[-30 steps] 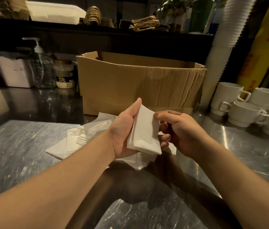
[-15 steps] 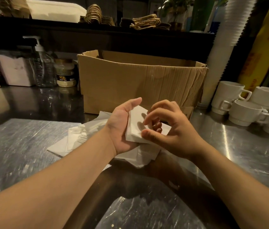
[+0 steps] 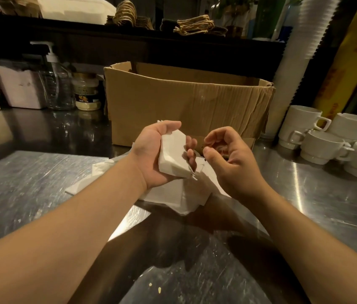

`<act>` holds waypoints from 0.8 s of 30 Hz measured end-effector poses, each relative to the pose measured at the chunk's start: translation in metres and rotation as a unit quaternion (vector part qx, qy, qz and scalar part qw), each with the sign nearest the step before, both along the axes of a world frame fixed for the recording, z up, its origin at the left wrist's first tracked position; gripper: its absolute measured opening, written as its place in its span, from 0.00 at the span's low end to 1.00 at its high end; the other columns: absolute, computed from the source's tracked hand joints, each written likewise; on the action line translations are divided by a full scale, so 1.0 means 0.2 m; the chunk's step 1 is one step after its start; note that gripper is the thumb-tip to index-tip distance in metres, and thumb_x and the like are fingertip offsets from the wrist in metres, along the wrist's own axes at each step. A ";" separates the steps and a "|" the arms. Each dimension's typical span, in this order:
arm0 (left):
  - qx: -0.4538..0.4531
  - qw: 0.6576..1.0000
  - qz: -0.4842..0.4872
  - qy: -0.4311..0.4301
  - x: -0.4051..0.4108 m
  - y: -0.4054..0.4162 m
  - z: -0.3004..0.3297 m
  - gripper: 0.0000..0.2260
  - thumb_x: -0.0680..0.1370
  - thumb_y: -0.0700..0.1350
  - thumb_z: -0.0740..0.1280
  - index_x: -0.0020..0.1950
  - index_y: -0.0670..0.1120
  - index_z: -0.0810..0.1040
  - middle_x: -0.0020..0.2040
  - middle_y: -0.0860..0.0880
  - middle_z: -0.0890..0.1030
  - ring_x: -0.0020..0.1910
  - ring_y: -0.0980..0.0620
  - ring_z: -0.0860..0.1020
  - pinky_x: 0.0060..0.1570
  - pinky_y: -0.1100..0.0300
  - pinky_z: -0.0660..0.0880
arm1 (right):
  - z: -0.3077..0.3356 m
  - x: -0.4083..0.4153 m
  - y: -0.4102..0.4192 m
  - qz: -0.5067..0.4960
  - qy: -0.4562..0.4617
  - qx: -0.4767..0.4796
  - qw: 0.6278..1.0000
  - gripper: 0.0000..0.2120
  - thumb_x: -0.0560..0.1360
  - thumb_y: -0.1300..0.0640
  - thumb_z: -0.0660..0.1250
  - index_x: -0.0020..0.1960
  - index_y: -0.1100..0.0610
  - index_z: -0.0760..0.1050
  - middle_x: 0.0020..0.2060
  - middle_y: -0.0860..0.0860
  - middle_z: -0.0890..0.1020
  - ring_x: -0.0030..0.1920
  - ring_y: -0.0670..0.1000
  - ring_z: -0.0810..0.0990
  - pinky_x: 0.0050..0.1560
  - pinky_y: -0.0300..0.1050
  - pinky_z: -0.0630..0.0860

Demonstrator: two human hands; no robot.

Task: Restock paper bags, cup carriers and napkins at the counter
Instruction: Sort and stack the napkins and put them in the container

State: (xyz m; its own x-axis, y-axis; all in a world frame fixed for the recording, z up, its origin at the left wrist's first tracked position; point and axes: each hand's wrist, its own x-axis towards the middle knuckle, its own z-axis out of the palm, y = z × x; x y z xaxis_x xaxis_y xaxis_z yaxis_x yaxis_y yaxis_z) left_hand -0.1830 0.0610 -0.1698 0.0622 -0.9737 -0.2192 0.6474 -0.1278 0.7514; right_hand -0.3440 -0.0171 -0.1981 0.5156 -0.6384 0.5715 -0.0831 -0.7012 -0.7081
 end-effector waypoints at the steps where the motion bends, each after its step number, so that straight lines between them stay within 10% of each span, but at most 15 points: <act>1: -0.001 1.000 -0.004 0.014 0.01 0.01 0.01 0.15 0.76 0.52 0.67 0.58 0.45 0.74 0.45 0.44 0.78 0.39 0.49 0.75 0.44 0.56 0.75 | 0.00 0.00 0.00 -0.004 0.024 0.013 1.000 0.10 0.79 0.58 0.68 0.51 0.44 0.72 0.48 0.45 0.78 0.48 0.45 0.78 0.51 0.44 0.79; 6: -0.008 1.000 0.014 0.020 0.12 0.06 0.03 0.19 0.73 0.51 0.68 0.61 0.45 0.74 0.45 0.46 0.78 0.38 0.50 0.75 0.41 0.58 0.74 | -0.02 0.02 -0.03 -0.020 0.204 -0.003 0.979 0.15 0.76 0.54 0.74 0.58 0.45 0.72 0.53 0.42 0.77 0.55 0.44 0.76 0.50 0.34 0.74; 12: -0.021 0.998 0.050 0.042 0.25 0.13 -0.02 0.20 0.72 0.51 0.68 0.62 0.46 0.74 0.47 0.46 0.78 0.38 0.51 0.75 0.43 0.59 0.73 | 0.02 0.10 -0.03 -0.042 0.373 -0.052 0.925 0.27 0.73 0.54 0.75 0.68 0.42 0.70 0.65 0.44 0.70 0.67 0.49 0.68 0.68 0.51 0.71; 24: -0.090 0.993 0.042 0.060 0.30 0.17 0.02 0.19 0.77 0.54 0.64 0.63 0.44 0.73 0.46 0.45 0.78 0.39 0.50 0.75 0.41 0.59 0.75 | 0.03 0.30 0.11 -0.034 0.352 -0.234 0.906 0.20 0.73 0.34 0.70 0.63 0.37 0.77 0.69 0.44 0.65 0.68 0.50 0.54 0.75 0.59 0.54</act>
State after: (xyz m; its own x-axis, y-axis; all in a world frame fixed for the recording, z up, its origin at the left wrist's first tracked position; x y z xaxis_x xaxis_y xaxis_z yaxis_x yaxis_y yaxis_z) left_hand -0.1224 0.0952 -0.1665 0.1283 -0.9904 -0.0522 0.7370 0.0600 0.6732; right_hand -0.2834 0.0059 -0.1911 0.8255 -0.4562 0.3324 -0.4539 -0.8865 -0.0897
